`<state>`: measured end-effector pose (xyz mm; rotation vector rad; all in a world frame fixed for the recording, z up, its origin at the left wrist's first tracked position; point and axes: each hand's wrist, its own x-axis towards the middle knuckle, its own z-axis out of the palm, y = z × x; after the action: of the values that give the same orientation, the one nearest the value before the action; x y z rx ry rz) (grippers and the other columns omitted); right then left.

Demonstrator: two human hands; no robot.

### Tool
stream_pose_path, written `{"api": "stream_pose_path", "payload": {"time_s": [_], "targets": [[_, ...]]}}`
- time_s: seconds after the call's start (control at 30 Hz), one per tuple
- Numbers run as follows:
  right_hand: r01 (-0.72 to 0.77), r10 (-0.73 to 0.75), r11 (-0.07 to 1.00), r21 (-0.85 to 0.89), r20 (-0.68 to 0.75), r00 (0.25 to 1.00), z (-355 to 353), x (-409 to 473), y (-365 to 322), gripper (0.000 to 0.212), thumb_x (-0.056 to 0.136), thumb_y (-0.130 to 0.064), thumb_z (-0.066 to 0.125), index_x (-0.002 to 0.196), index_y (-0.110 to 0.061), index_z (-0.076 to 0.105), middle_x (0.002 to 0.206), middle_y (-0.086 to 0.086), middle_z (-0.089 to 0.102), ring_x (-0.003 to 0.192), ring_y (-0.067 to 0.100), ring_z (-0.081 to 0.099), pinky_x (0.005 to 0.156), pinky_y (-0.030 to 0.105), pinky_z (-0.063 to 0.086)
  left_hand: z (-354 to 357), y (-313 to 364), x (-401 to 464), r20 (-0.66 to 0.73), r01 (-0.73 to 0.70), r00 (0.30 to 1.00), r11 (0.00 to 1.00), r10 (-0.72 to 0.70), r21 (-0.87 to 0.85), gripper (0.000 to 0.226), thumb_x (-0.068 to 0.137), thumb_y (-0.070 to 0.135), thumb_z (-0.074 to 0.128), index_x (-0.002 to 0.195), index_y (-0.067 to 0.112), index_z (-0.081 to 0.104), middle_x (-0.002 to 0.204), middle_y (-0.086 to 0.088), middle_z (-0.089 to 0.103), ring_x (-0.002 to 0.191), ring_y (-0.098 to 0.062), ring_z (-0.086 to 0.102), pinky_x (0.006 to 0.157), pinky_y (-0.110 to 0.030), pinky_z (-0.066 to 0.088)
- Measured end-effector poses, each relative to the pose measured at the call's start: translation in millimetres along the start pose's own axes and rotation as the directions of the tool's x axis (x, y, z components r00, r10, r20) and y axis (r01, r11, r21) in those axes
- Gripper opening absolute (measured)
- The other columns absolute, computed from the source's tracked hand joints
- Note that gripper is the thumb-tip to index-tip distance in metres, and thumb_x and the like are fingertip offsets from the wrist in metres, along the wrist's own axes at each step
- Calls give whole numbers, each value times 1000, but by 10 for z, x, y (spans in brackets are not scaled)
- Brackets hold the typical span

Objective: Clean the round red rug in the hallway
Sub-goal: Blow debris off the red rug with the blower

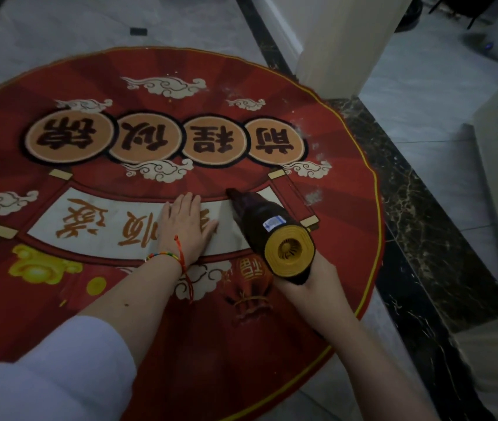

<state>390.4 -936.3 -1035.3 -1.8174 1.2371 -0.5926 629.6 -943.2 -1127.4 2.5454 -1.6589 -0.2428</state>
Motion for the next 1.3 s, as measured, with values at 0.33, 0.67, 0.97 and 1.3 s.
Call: {"api": "stream_pose_path", "payload": {"time_s": [0.33, 0.67, 0.97, 1.3], "targets": [[14, -16, 1000, 16, 97, 995, 5, -15, -68, 32, 72, -6, 75, 86, -29, 57, 81, -17, 63, 75, -8, 59, 59, 2, 40, -22, -271, -155, -17, 78, 997, 997, -78, 25, 77, 94, 62, 22, 151, 11, 14, 158, -8, 15, 146, -23, 10, 119, -40, 6], [29, -29, 1000, 6, 176, 984, 1, -52, -57, 27, 74, -6, 74, 93, -20, 63, 87, -9, 68, 82, -3, 61, 62, 14, 48, 19, -404, -308, -78, 121, 989, 993, -122, -13, 80, 93, 64, 23, 150, 8, 18, 157, -10, 19, 145, -24, 13, 119, -41, 5], [115, -111, 993, -4, 252, 961, 148, 79, -205, 36, 73, -6, 72, 86, -34, 54, 82, -16, 62, 76, -7, 58, 61, 6, 41, 33, -543, -396, -87, 190, 978, 982, -191, -16, 81, 92, 64, 27, 149, 8, 19, 157, -11, 19, 145, -25, 13, 118, -42, 5], [159, -149, 987, -5, 326, 934, 146, 140, -315, 38, 74, -4, 73, 80, -36, 52, 77, -16, 60, 70, -9, 57, 59, 9, 42, 12, -762, -526, -153, 226, 963, 974, -224, -3, 78, 92, 64, 31, 146, 6, 29, 152, -12, 29, 142, -27, 22, 117, -44, 11]]}}
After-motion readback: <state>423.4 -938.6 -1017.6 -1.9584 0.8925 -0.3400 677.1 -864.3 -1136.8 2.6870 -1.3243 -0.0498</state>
